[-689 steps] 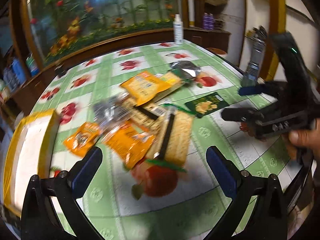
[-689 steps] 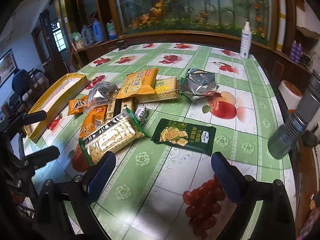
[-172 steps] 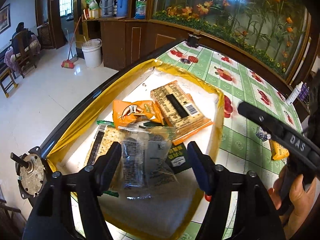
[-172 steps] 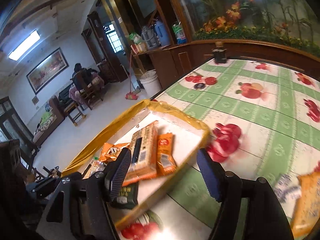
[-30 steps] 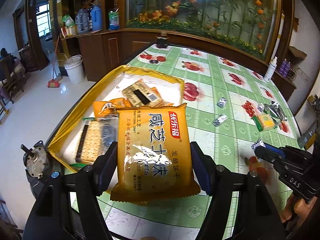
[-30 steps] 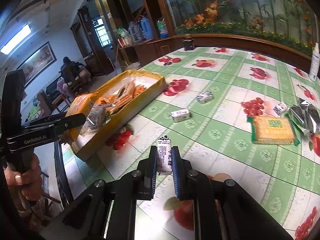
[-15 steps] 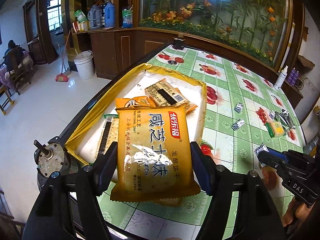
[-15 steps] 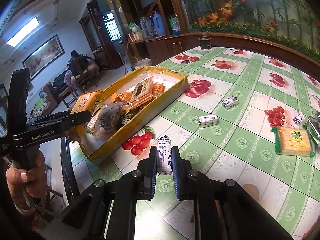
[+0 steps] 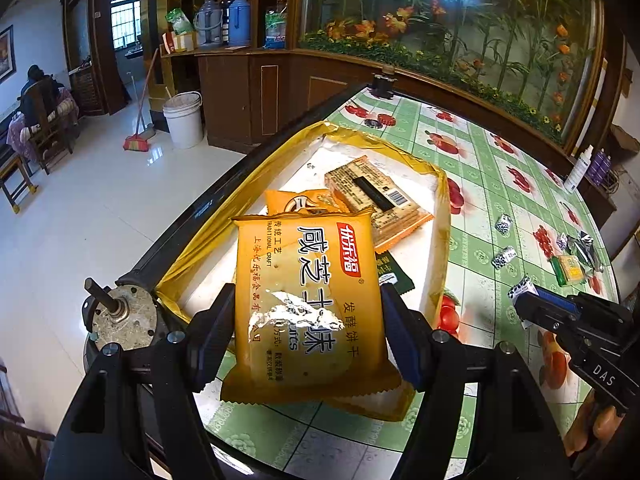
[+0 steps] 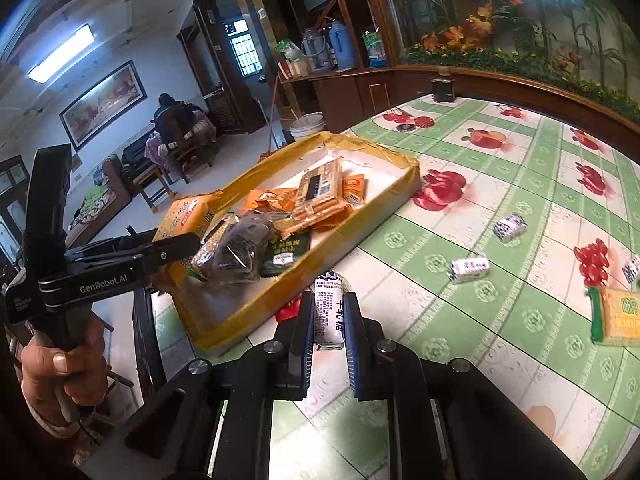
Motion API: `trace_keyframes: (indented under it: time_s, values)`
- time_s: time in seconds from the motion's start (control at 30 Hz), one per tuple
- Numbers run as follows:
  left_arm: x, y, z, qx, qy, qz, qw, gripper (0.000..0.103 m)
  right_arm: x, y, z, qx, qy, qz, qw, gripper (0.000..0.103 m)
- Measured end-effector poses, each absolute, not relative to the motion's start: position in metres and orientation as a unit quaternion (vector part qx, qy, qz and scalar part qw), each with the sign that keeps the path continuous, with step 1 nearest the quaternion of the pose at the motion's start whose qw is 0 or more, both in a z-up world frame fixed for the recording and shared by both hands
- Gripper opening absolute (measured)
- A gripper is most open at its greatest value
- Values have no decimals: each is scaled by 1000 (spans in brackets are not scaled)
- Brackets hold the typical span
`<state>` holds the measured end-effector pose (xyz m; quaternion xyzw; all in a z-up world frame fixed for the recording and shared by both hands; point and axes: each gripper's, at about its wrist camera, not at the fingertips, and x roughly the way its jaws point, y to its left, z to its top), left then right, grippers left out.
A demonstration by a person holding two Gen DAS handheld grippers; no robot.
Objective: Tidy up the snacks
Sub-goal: 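Carry yellow biscuit pack and milk candy over the yellow tray with both tools, then drop yellow pack and milk candy into the tray by opening both tools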
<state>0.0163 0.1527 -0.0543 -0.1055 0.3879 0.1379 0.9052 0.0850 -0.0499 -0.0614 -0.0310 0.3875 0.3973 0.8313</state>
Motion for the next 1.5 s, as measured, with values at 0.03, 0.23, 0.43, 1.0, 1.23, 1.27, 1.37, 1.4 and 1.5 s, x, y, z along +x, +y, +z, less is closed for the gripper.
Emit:
trace_keyframes:
  time_s: [0.03, 0.23, 0.43, 1.0, 1.23, 1.27, 1.37, 1.4, 1.5]
  values:
    - [17, 155, -55, -107, 388, 138, 905, 69, 87, -46, -61, -31, 386, 400, 831, 13]
    - [19, 163, -57, -117, 391, 142, 902, 69, 95, -15, -57, -32, 381, 426, 820, 13]
    - [30, 170, -49, -113, 381, 147, 906, 69, 97, 21, -63, -46, 386, 452, 803, 13]
    - [129, 197, -58, -136, 411, 118, 894, 69, 135, 44, -96, -41, 417, 436, 797, 13]
    - [142, 197, -68, -139, 433, 111, 883, 70, 135, 47, -99, -42, 418, 439, 794, 22]
    - [140, 196, -65, -136, 430, 117, 885, 70, 135, 45, -98, -42, 416, 438, 796, 24]
    - [134, 194, -58, -132, 423, 124, 888, 71, 131, 38, -93, -40, 406, 436, 802, 35]
    - [130, 194, -55, -133, 417, 125, 890, 73, 129, 34, -90, -40, 402, 435, 805, 41]
    - [118, 191, -46, -129, 401, 132, 897, 74, 123, 17, -82, -37, 389, 427, 816, 45]
